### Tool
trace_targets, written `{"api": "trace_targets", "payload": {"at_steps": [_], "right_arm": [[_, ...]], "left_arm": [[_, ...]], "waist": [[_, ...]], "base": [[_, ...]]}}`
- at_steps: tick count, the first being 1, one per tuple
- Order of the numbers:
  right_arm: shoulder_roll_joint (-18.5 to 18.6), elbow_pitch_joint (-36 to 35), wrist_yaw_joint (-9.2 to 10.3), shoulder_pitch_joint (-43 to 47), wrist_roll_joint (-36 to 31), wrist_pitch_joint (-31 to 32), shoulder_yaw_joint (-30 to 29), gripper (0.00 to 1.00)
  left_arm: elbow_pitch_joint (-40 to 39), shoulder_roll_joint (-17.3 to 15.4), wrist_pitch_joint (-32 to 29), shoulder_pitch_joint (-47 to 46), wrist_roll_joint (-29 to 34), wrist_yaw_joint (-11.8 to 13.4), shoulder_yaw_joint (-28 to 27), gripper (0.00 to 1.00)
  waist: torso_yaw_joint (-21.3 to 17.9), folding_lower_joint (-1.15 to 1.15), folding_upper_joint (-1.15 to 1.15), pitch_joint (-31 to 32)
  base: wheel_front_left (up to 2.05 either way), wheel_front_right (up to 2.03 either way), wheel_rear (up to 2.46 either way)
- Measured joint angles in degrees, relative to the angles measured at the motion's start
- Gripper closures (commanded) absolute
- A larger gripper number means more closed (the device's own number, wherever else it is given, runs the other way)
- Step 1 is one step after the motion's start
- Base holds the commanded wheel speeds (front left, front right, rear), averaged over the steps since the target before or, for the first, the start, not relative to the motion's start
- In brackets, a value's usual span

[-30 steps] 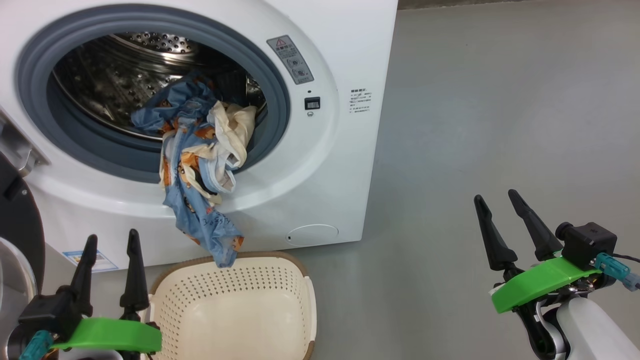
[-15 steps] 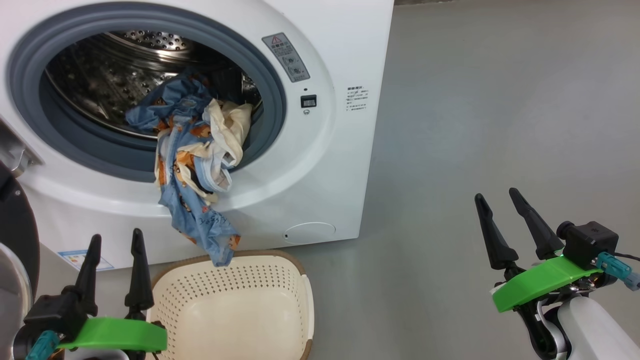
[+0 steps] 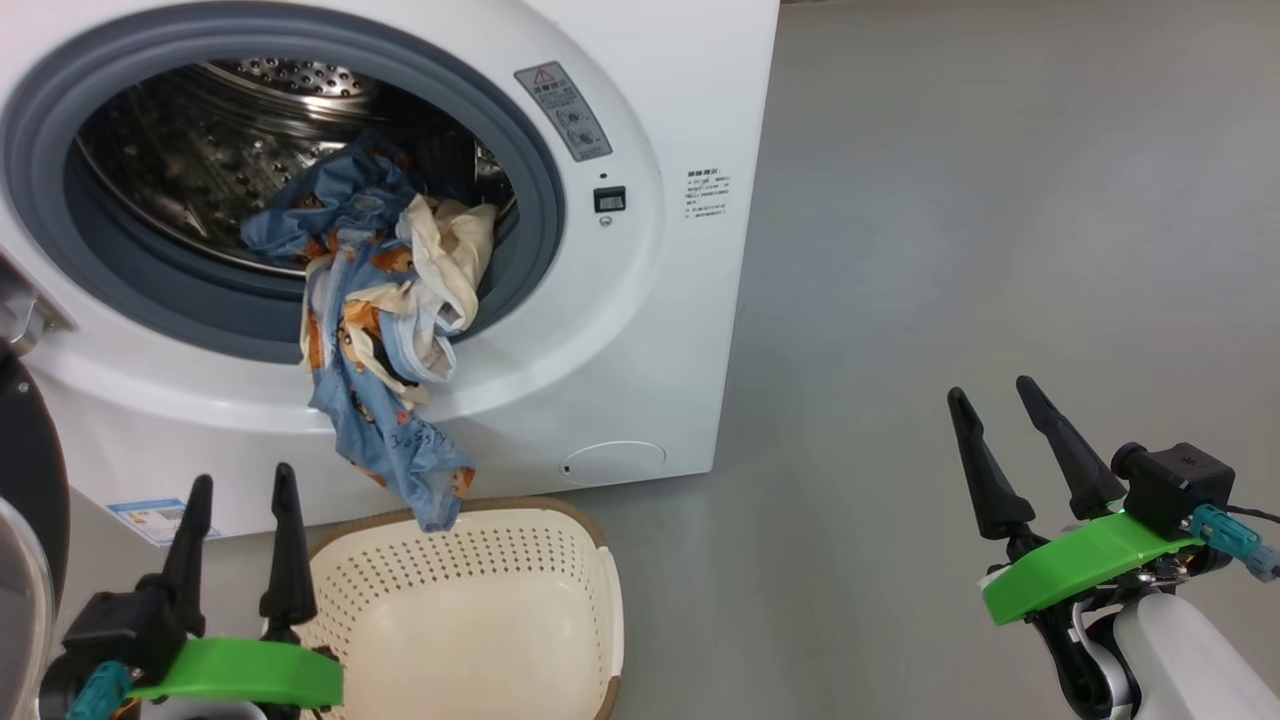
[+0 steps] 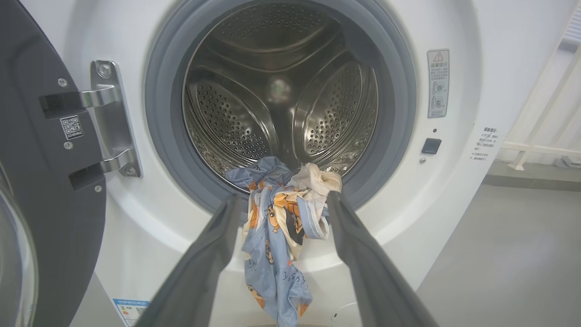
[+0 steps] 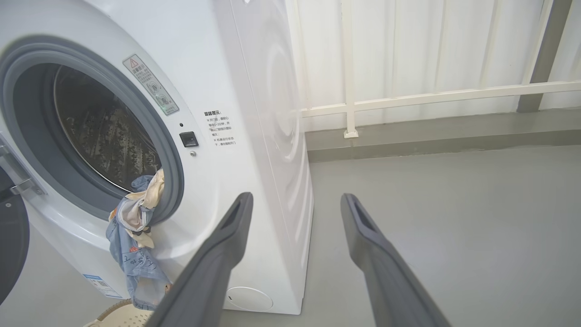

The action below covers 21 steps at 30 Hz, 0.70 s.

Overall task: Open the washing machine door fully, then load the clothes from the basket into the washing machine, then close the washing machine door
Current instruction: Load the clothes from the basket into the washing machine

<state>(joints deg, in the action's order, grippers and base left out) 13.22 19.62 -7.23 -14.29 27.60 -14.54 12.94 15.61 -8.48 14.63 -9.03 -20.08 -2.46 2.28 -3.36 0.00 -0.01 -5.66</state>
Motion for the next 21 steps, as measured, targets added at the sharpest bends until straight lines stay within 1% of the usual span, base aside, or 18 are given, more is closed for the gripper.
{"api": "trace_targets", "payload": {"at_steps": [9, 14, 21], "right_arm": [[-0.04, -0.13, 0.00, -0.37, 0.00, 0.00, 0.37, 0.00], [-0.22, -0.29, 0.00, -0.55, 0.00, 0.00, 0.47, 0.00], [-0.75, -0.90, 0.00, -2.46, 0.00, 0.00, 0.77, 0.00]], "left_arm": [[5.87, 0.24, -0.09, -0.70, 0.08, -0.54, 1.09, 0.00], [10.68, 0.10, -1.02, -4.16, 0.07, -0.62, 1.57, 0.00], [19.82, -0.19, -1.92, -9.88, -1.47, -2.11, 1.71, 0.00]], "waist": [[-0.84, 0.00, 0.00, -1.57], [-1.61, 0.00, 0.00, -3.10], [-3.06, 0.00, 0.00, -6.17]], "base": [[0.00, 0.00, 0.00], [0.00, 0.00, 0.00], [0.00, 0.00, 0.00]]}}
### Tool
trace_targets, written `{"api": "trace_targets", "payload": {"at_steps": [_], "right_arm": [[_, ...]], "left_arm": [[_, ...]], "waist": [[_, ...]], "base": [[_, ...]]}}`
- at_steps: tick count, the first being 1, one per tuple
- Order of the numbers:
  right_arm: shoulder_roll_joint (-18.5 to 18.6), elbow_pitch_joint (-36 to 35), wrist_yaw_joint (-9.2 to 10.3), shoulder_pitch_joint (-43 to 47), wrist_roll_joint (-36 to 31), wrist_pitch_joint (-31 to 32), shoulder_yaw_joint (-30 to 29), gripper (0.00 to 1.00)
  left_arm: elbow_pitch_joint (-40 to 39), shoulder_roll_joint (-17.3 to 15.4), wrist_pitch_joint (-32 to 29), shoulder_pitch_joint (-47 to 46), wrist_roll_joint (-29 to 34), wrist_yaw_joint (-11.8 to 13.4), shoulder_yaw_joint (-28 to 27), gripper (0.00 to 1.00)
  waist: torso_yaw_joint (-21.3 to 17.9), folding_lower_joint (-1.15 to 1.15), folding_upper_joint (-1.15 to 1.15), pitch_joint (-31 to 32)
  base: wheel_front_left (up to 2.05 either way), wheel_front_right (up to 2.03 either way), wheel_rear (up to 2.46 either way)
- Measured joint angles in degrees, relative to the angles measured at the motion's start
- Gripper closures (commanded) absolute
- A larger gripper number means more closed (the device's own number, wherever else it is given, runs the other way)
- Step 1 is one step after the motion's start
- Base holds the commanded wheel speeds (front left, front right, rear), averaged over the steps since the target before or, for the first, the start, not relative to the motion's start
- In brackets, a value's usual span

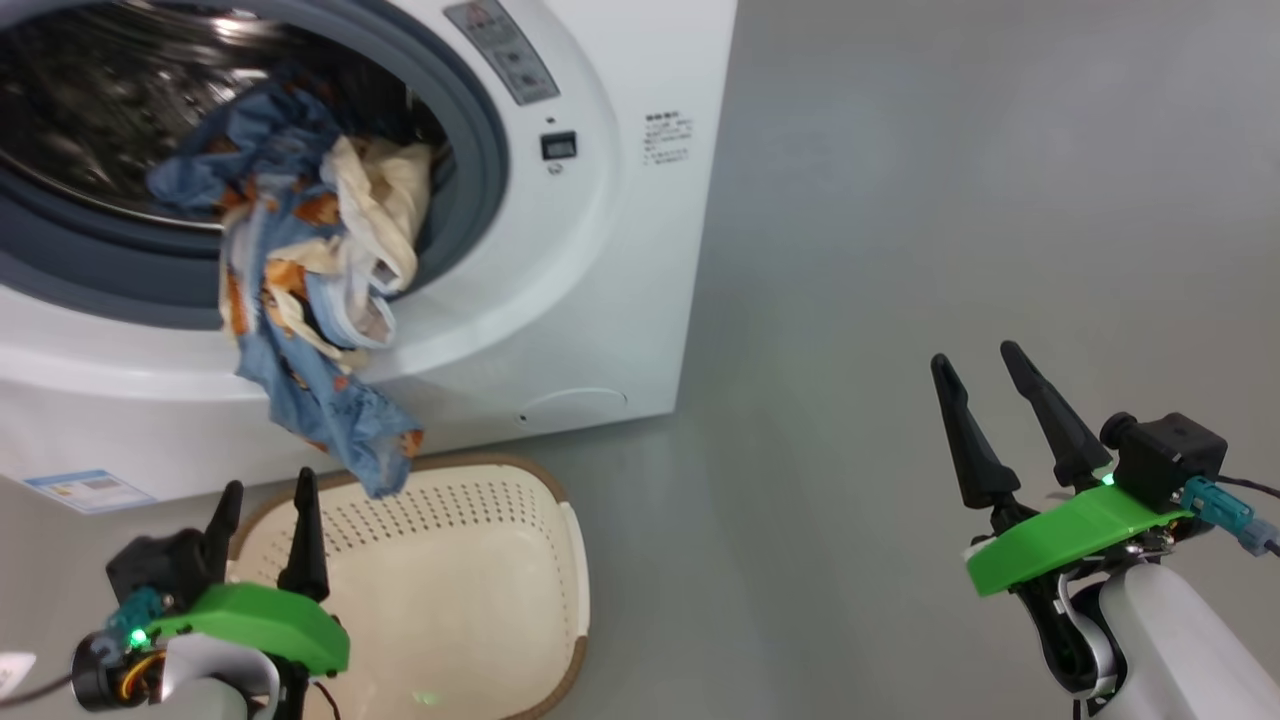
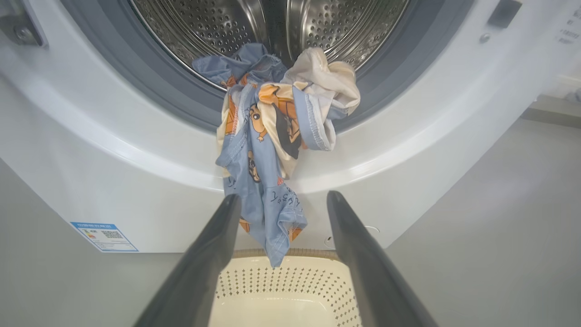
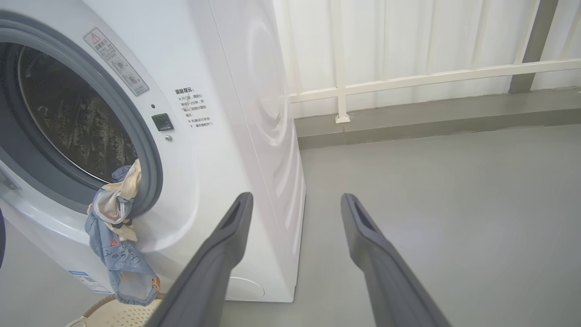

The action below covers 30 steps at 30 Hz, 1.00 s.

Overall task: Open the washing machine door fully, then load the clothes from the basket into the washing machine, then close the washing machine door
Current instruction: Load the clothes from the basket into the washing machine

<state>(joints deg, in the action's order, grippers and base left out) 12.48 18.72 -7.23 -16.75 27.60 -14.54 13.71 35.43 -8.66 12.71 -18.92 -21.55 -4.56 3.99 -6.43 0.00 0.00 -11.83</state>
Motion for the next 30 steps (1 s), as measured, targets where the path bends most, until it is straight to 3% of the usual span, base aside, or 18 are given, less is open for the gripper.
{"api": "trace_targets", "payload": {"at_steps": [11, 30], "right_arm": [[-1.15, -1.48, 0.00, -3.09, -0.48, 0.00, -0.34, 0.00], [-3.05, -2.93, 0.00, -7.96, -0.93, -0.01, 0.53, 0.00]], "left_arm": [[14.54, -0.78, -1.19, -12.03, -2.63, -1.91, 0.31, 0.00], [33.59, -4.49, -2.80, -30.18, -7.69, -2.54, -0.31, 0.00]], "waist": [[-2.39, 0.01, 0.00, -6.95], [-7.19, 0.01, 0.00, -17.15]], "base": [[0.00, 0.00, 0.00], [0.00, 0.00, 0.00]]}}
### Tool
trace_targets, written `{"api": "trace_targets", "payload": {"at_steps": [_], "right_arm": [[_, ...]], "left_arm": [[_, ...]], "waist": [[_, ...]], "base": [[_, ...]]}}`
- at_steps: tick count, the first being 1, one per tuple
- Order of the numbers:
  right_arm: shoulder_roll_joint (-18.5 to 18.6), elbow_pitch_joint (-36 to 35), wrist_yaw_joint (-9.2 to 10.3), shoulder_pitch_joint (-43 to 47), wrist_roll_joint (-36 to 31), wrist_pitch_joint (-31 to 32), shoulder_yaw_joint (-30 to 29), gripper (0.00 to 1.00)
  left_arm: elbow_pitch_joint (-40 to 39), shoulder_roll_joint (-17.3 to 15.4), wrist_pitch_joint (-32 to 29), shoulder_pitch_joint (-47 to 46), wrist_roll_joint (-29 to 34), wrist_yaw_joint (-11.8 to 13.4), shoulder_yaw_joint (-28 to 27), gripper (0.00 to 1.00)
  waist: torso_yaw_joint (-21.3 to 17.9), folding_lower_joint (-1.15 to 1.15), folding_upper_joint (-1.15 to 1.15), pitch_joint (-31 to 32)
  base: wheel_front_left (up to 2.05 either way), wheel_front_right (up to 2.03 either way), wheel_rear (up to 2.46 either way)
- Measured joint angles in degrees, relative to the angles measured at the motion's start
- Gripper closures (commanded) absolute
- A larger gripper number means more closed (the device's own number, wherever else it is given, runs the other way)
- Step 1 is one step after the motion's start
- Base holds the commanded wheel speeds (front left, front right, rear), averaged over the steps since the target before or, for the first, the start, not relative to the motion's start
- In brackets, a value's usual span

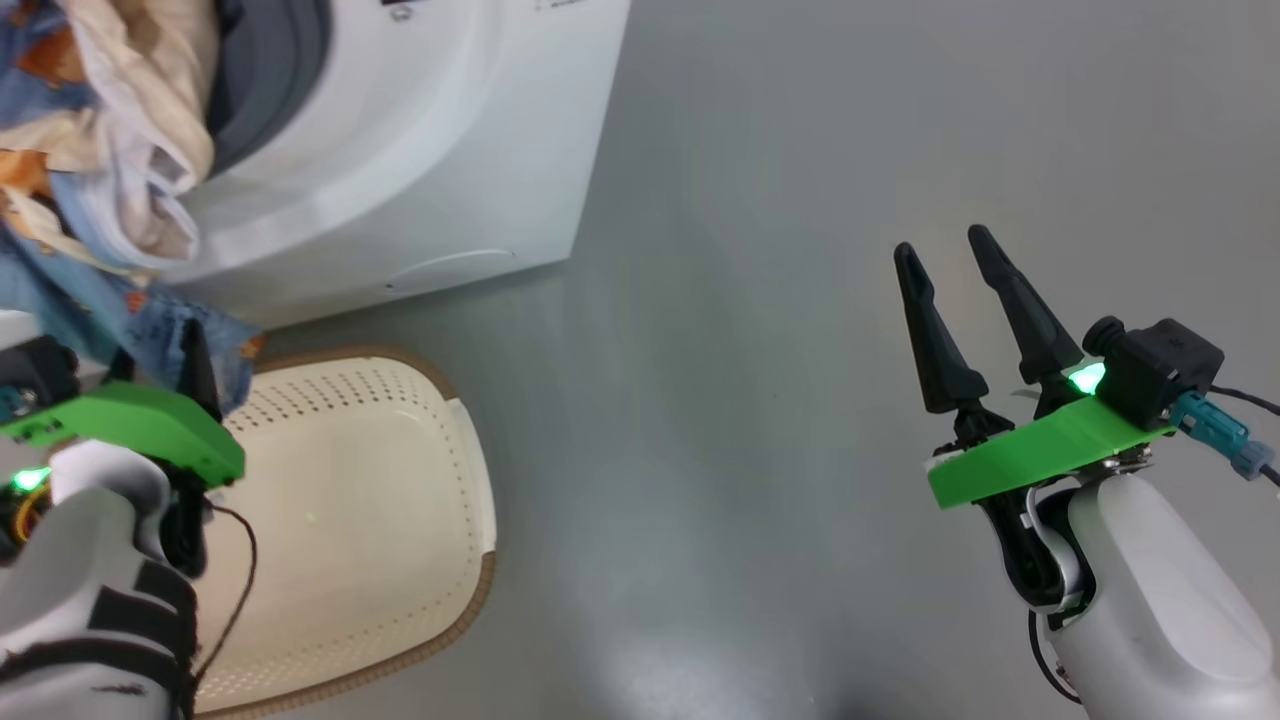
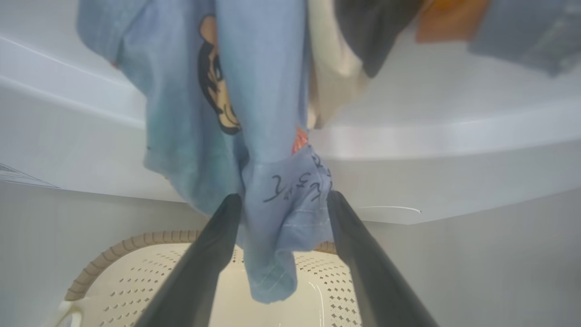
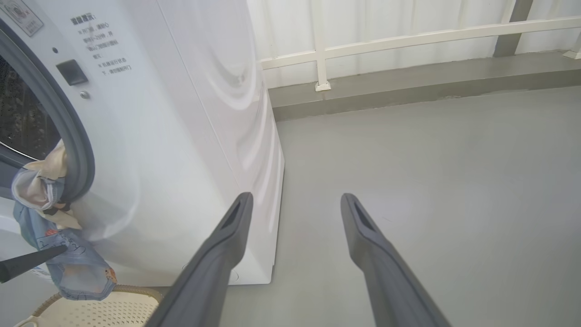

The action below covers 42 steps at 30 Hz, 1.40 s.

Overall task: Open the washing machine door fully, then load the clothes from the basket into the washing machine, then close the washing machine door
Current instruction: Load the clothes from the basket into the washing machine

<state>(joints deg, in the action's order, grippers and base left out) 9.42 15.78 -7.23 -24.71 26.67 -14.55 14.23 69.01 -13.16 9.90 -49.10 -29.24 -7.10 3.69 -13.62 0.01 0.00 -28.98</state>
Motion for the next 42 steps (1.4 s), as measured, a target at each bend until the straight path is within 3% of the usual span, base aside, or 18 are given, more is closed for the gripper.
{"api": "trace_targets", "payload": {"at_steps": [13, 15, 23, 37, 42], "right_arm": [[-0.98, -0.42, 0.00, -0.98, -0.18, 0.00, -0.16, 0.00], [-1.09, -0.44, 0.00, -1.03, -0.19, 0.00, -0.25, 0.00], [-1.23, -0.33, 0.00, -1.88, -0.42, 0.00, -0.46, 0.00], [-0.81, 0.53, 0.00, -1.72, -0.42, 0.00, -0.49, 0.00], [-0.26, 0.62, 0.00, -1.68, -0.41, 0.00, -0.41, 0.00]], "left_arm": [[3.41, -3.02, 1.79, -6.50, -1.46, 1.10, -1.85, 0.00], [3.56, -3.22, 2.59, -6.75, -1.46, 1.10, -1.75, 1.00], [3.21, -3.03, 3.97, -6.98, -0.82, 0.56, 0.07, 1.00], [-16.53, -0.80, 4.47, 0.08, 1.85, -0.01, 1.43, 1.00], [-18.75, -0.41, 4.47, -1.62, 1.83, -0.41, 2.05, 1.00]], "waist": [[-2.69, -0.01, 0.00, -4.94], [-2.86, -0.01, 0.00, -5.38], [-2.04, -0.01, 0.00, -4.75], [1.25, -0.01, 0.00, -0.61], [2.14, -0.01, 0.00, -0.03]], "base": [[0.00, 0.00, 0.00], [0.00, 0.00, 0.00], [0.00, 0.00, 0.00], [0.00, 0.00, 0.00], [0.00, 0.00, 0.00]]}}
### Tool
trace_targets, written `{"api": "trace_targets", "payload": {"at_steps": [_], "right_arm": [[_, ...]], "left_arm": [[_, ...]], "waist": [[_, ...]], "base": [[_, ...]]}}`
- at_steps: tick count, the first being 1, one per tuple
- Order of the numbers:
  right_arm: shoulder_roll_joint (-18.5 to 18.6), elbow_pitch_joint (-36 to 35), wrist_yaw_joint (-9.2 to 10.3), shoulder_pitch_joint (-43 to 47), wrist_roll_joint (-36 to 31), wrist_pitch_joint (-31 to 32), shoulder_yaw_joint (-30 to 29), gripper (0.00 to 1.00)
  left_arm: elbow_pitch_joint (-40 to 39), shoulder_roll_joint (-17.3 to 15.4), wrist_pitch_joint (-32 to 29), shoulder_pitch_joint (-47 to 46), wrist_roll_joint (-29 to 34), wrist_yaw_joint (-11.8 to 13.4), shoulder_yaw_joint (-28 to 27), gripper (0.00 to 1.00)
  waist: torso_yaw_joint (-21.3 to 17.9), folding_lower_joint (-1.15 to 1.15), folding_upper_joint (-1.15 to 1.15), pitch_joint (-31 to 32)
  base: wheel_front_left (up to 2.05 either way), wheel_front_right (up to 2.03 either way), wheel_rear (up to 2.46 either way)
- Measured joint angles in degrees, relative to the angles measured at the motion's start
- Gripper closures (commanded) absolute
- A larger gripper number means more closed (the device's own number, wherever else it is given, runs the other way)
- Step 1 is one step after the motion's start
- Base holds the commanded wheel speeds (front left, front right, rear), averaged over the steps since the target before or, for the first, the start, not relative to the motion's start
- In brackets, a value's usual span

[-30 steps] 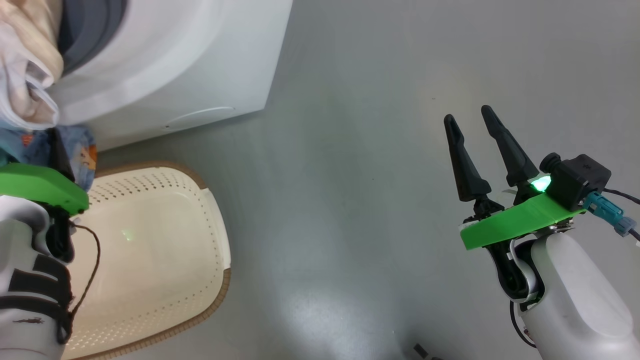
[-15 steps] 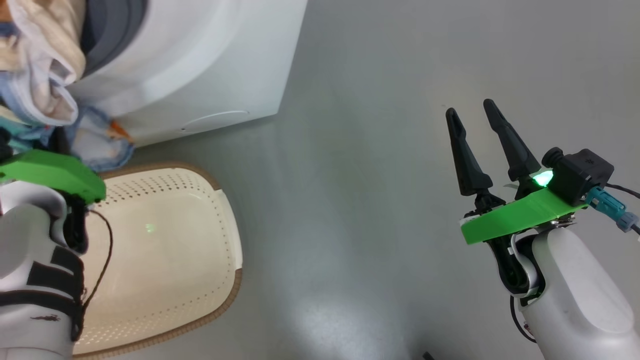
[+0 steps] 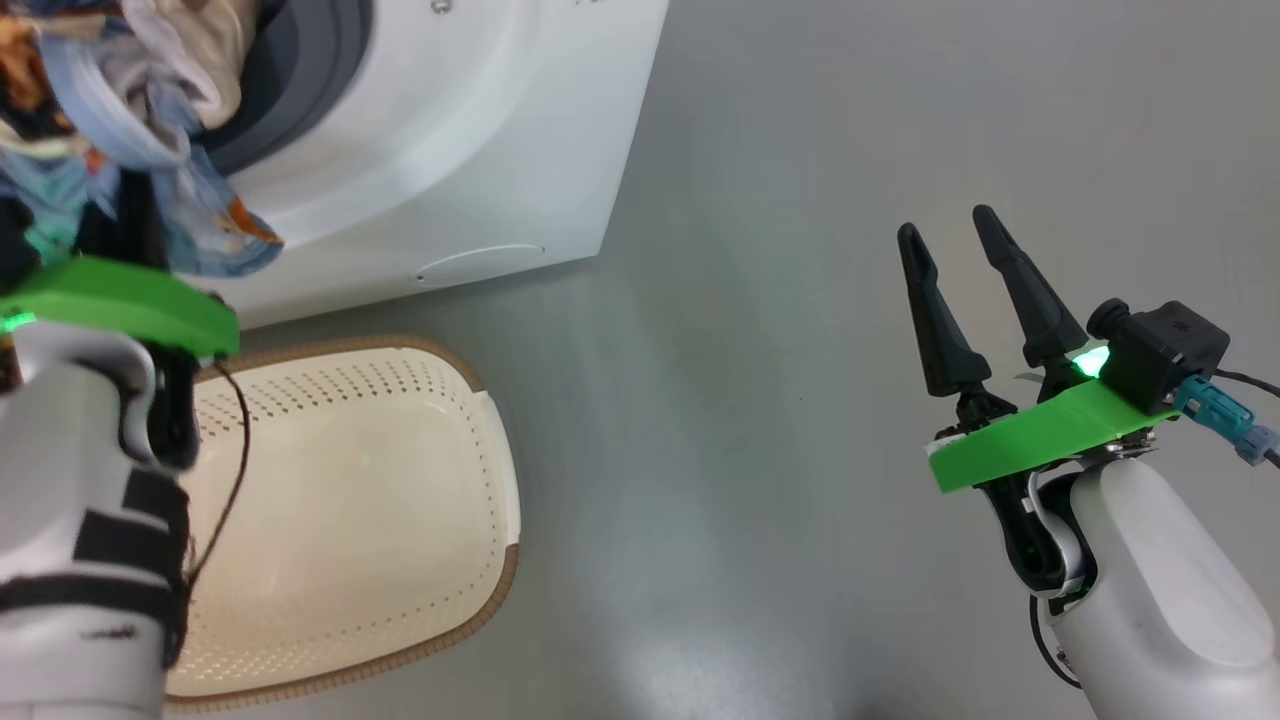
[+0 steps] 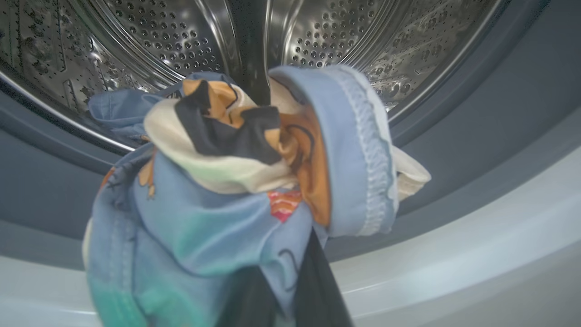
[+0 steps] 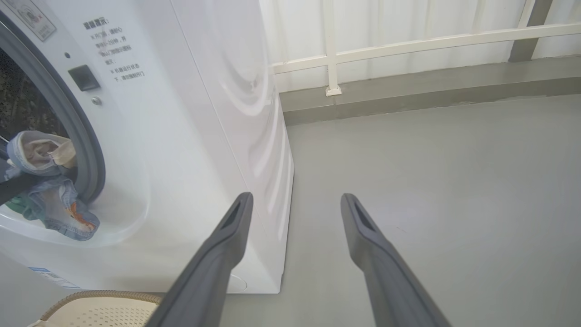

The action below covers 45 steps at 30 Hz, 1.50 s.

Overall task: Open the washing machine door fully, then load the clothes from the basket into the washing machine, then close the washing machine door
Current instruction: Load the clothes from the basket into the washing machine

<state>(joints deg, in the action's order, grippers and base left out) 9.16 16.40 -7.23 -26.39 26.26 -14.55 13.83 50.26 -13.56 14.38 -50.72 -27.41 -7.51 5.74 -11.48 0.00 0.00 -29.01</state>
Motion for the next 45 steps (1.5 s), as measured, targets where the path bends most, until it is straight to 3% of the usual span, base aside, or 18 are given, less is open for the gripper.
{"api": "trace_targets", "payload": {"at_steps": [6, 16, 28, 29, 30, 31, 37, 38, 45], "right_arm": [[0.18, -0.52, 0.00, -0.09, 0.00, 0.00, 0.78, 0.00], [0.34, -2.33, 0.00, -0.12, -0.05, 0.00, -1.15, 0.00], [-0.99, -4.03, 0.00, -1.43, -1.07, 0.00, -1.44, 0.00], [-1.03, -4.03, 0.00, -1.44, -1.07, 0.00, -1.43, 0.00], [-1.07, -4.03, 0.00, -1.45, -1.07, 0.00, -1.43, 0.00], [-1.12, -3.98, 0.00, -1.46, -1.07, 0.00, -1.41, 0.00], [-1.31, -3.67, 0.00, -1.45, -1.07, 0.00, -1.31, 0.00], [-1.27, -3.44, 0.00, -1.44, -1.12, 0.00, -1.46, 0.00], [-1.27, -3.11, 0.00, -1.43, -1.13, 0.00, -1.58, 0.00]], "left_arm": [[2.78, -0.64, -1.48, -10.23, 0.09, 0.07, 0.93, 1.00], [11.35, -6.48, -3.46, -24.09, 2.38, 1.02, 1.49, 1.00], [14.78, -12.69, -3.21, -39.66, 6.68, 0.92, 5.68, 1.00], [15.35, -12.84, -3.23, -40.29, 6.75, 0.91, 5.73, 0.82], [16.05, -12.89, -3.33, -40.99, 6.76, 0.91, 5.84, 0.57], [16.92, -12.88, -4.02, -41.61, 6.75, 0.91, 5.90, 0.00], [22.91, -12.77, -18.51, -43.29, 6.36, 1.07, 6.61, 0.00], [23.85, -12.05, -25.21, -43.41, 5.00, 1.23, 6.57, 0.00], [23.43, -11.48, -20.17, -42.19, 3.98, 0.99, 6.39, 0.00]], "waist": [[-0.07, 0.00, 0.00, -1.89], [-3.11, 0.00, 0.00, -7.54], [-6.84, 0.01, 0.00, -14.58], [-7.05, 0.01, 0.00, -14.79], [-7.25, 0.01, 0.00, -14.96], [-7.41, 0.01, 0.00, -15.05], [-7.59, 0.01, 0.00, -14.28], [-7.20, 0.00, 0.00, -13.48], [-6.05, 0.00, 0.00, -12.07]], "base": [[0.00, 0.00, 0.00], [0.00, 0.00, 0.00], [0.00, 0.00, 0.00], [0.00, 0.00, 0.00], [0.00, 0.00, 0.00], [0.00, 0.00, 0.00], [0.00, 0.00, 0.00], [0.00, 0.00, 0.00], [0.00, 0.00, 0.00]]}}
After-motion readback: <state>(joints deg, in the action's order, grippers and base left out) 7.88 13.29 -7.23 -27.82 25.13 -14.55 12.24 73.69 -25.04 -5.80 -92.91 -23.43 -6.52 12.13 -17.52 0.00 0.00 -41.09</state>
